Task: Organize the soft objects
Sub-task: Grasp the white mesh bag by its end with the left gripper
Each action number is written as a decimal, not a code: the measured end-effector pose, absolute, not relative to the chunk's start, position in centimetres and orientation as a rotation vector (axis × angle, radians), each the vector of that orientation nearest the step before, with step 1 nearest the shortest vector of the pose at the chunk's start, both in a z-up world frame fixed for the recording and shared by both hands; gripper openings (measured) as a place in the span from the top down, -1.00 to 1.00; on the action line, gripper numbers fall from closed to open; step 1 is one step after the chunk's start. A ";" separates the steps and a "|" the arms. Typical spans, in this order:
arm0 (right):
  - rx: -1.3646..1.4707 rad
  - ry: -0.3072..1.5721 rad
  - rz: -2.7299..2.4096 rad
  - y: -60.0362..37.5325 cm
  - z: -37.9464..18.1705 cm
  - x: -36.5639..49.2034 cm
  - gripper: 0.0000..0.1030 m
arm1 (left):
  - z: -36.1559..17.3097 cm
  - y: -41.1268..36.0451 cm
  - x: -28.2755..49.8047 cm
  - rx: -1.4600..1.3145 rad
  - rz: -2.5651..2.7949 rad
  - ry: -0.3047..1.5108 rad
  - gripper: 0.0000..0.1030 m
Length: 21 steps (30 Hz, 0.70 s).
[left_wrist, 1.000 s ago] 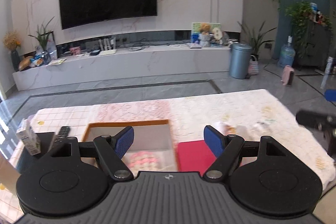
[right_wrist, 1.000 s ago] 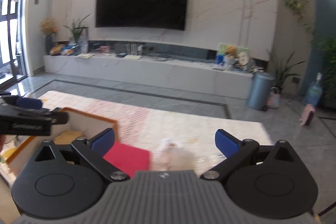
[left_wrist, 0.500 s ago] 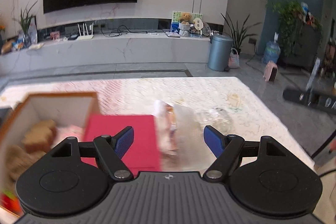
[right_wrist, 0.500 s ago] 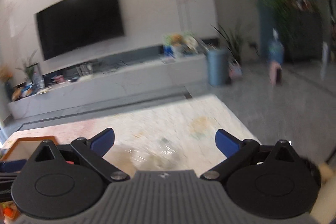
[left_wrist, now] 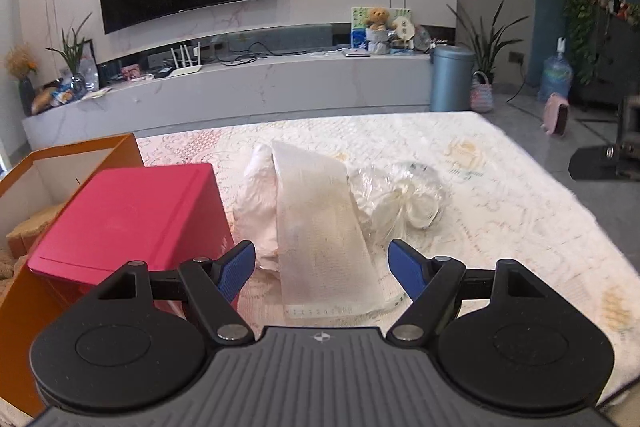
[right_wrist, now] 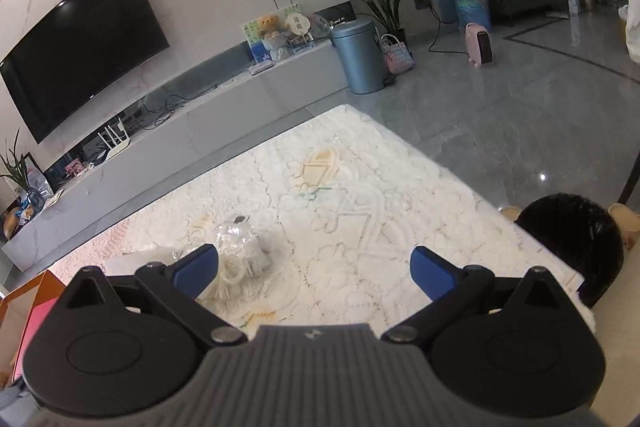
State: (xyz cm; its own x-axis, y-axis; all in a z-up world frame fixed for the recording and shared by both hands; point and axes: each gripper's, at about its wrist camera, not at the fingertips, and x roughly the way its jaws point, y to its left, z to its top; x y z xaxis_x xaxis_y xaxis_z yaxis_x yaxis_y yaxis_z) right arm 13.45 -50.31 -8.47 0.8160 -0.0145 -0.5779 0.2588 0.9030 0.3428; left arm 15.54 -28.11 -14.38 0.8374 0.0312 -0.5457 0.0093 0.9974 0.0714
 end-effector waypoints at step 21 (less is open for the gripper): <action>0.265 0.717 -0.236 -48.8 -14.0 15.7 -0.94 | -20.6 -30.3 17.3 0.138 0.203 0.577 -0.73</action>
